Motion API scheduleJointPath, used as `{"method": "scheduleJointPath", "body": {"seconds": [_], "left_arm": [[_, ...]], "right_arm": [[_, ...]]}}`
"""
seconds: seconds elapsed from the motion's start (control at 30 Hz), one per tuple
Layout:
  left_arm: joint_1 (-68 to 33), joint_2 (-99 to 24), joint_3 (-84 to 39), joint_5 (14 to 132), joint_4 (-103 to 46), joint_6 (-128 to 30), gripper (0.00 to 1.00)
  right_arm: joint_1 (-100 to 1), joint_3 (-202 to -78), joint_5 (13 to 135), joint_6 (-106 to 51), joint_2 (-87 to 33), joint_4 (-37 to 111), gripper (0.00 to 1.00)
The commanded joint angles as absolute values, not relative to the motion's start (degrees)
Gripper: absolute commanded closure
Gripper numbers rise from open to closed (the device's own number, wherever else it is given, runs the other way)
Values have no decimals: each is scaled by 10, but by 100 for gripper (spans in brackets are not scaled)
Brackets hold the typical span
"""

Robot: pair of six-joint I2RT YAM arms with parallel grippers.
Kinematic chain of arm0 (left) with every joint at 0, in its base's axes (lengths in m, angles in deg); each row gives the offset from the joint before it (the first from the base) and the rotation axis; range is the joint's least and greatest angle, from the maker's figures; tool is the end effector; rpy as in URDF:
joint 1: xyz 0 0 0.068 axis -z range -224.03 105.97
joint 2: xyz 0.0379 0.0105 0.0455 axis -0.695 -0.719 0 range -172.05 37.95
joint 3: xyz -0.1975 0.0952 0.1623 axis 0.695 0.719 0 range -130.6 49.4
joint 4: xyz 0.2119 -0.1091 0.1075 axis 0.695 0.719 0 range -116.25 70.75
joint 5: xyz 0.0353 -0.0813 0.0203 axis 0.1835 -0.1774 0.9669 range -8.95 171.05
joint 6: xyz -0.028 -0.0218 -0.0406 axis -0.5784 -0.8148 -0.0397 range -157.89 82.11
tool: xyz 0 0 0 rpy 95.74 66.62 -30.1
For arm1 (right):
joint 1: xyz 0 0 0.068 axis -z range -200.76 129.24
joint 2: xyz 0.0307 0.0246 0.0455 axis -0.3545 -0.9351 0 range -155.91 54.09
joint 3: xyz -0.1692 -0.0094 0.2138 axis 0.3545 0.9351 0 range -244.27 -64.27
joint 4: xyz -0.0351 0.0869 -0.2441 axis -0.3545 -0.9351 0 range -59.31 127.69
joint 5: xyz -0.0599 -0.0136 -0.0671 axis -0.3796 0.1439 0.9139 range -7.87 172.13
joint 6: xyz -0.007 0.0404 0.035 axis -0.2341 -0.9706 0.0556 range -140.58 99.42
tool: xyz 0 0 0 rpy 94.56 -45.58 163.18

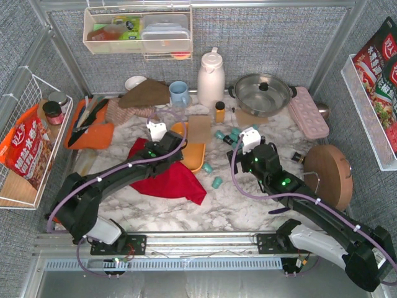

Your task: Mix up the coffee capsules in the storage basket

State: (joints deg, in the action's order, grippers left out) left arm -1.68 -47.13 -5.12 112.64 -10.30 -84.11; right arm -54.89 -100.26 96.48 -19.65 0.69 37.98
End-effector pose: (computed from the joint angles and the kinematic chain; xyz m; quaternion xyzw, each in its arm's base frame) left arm 0.2421 -0.1954 0.2280 -0.1310 0.8898 -0.0680 0.4318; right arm 0.1854 0.1150 0.2775 -0.1696 0.7834 0.0720 0.5935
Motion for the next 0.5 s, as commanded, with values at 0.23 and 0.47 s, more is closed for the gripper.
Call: {"method": "scheduleJointPath", "body": {"seconds": [0.23, 0.47], "left_arm": [[-11, -495, -48, 1148, -132, -867, 32], [-10, -495, -55, 1160, -111, -879, 41]], "right_arm": [[-550, -1006, 967, -205, -4, 392, 4], [-549, -1007, 967, -205, -8, 389, 4]]}}
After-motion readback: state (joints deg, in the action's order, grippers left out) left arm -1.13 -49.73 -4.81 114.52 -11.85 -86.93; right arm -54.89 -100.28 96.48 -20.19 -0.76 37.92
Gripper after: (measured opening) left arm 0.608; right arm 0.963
